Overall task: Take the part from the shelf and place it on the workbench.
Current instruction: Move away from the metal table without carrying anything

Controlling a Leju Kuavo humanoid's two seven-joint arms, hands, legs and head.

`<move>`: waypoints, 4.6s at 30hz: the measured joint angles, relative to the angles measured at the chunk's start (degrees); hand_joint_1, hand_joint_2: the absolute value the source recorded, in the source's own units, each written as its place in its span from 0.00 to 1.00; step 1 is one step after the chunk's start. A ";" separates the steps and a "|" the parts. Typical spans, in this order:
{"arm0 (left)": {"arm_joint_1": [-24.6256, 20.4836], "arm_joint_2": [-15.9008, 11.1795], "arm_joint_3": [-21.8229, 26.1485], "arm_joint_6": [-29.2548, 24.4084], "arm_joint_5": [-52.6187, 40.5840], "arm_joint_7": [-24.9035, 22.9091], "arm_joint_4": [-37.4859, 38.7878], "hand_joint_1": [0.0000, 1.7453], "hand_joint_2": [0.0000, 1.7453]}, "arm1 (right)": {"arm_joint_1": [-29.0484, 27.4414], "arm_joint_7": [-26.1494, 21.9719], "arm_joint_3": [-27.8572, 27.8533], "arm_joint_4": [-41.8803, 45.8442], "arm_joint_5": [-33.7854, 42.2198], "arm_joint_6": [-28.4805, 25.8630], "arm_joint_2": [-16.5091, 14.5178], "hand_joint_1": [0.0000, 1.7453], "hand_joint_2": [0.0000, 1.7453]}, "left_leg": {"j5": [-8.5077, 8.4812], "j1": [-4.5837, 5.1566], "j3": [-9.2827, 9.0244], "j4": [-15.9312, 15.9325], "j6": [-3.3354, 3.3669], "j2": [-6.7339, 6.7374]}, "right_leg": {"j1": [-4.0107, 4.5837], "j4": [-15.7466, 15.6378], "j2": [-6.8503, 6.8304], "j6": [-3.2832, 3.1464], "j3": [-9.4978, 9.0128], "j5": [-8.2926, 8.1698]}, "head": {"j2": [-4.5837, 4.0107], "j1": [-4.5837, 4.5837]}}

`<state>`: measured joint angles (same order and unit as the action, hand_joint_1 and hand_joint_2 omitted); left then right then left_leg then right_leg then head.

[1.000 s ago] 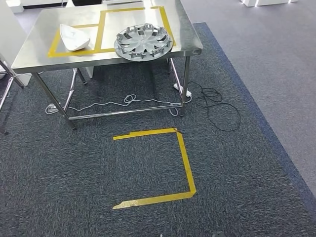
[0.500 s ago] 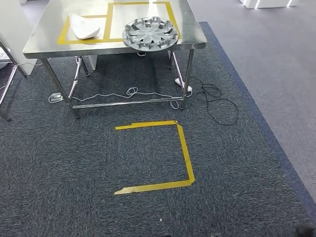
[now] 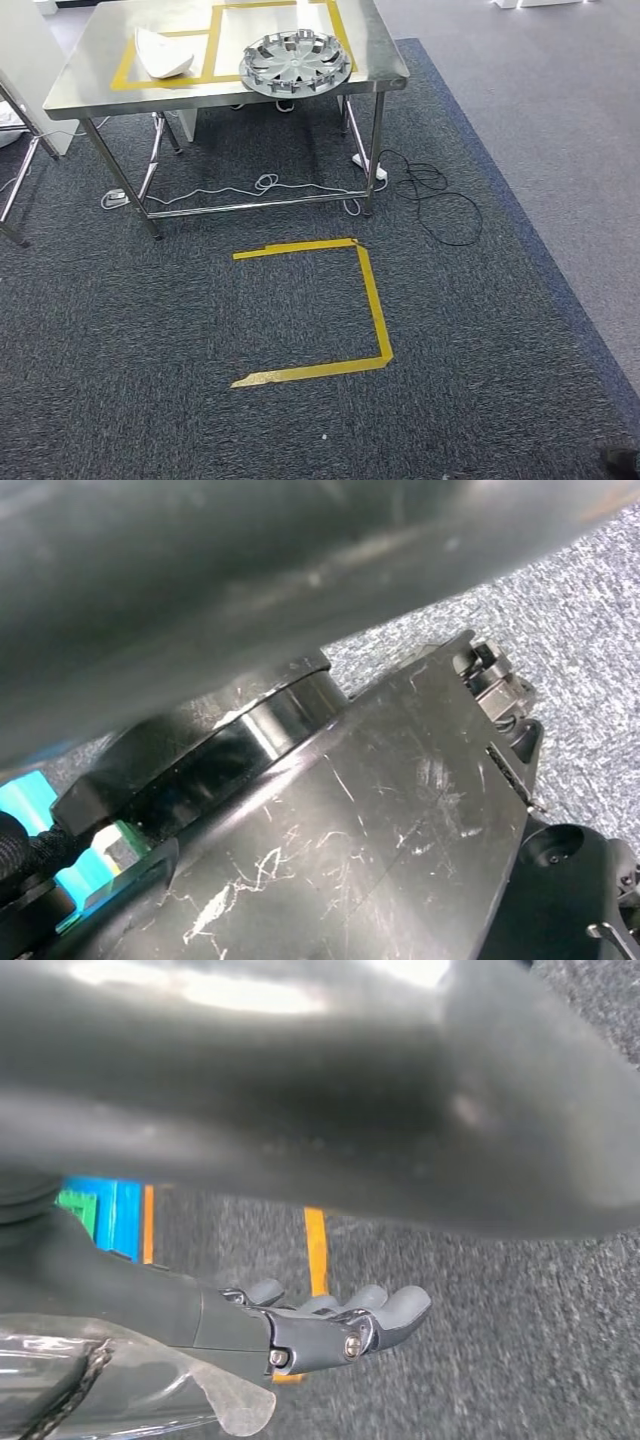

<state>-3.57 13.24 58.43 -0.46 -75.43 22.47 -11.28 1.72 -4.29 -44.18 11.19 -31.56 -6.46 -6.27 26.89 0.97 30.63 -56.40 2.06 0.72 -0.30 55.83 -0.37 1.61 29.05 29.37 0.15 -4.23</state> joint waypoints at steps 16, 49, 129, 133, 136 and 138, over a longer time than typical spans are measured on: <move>-0.01 -0.06 0.30 0.01 0.04 -0.07 0.00 0.00 0.00 | 0.08 -1.14 -3.33 0.02 0.34 0.20 -0.12 0.00 0.00 | -0.31 -0.07 0.73 -0.30 -0.50 -0.01 | 0.01 0.07 0.00 -0.08 0.38 -0.45 | 0.00 -0.03; 0.29 -0.27 0.49 0.03 0.51 -0.10 0.00 0.00 0.00 | 0.12 -1.41 -3.36 0.09 -2.15 -1.36 -0.19 0.00 0.00 | 3.70 -0.86 5.52 -11.80 -2.09 -0.20 | -0.38 0.31 -3.83 -1.23 -0.20 0.09 | 0.00 0.27; 0.33 -0.63 1.33 -1.00 -0.15 -1.13 0.02 0.00 0.00 | -0.78 5.68 8.51 -0.41 -22.18 0.10 -1.17 0.00 0.00 | 0.31 -0.51 1.50 -0.99 -0.13 -6.85 | -0.81 2.34 4.99 0.05 1.88 0.35 | 0.00 0.69; 0.86 -0.61 1.41 -1.45 -0.15 -1.57 0.02 0.00 0.00 | -0.84 8.08 9.11 -0.50 -23.19 -0.92 -2.03 0.00 0.00 | 0.29 -0.97 2.23 -1.35 -1.60 -8.04 | -0.56 0.67 4.11 -0.74 0.61 0.00 | 0.00 0.76; 1.03 -0.66 1.46 -1.97 -0.15 -2.06 0.02 0.00 0.00 | -0.88 8.72 9.65 -0.53 -24.04 -1.24 -2.96 0.00 0.00 | 4.44 -0.88 5.51 -8.38 -2.54 -2.92 | -0.54 0.01 1.41 -1.59 -0.03 -0.10 | 0.00 0.98; 1.02 -0.66 1.47 -2.05 -0.10 -2.14 0.02 0.00 0.00 | -0.99 8.78 9.94 -0.57 -24.50 -1.21 -3.30 0.00 0.00 | 7.56 -1.15 9.10 -15.78 -3.09 -1.52 | -0.41 0.05 -0.62 -1.81 -0.15 0.19 | 0.00 1.02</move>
<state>-2.55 12.58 59.90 -2.52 -75.53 20.34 -11.26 0.73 4.49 -34.24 10.62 -56.06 -7.68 -9.57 34.45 -0.18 39.73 -72.18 -1.03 -0.80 -0.71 55.88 -0.99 -0.20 28.91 29.57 0.15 -3.21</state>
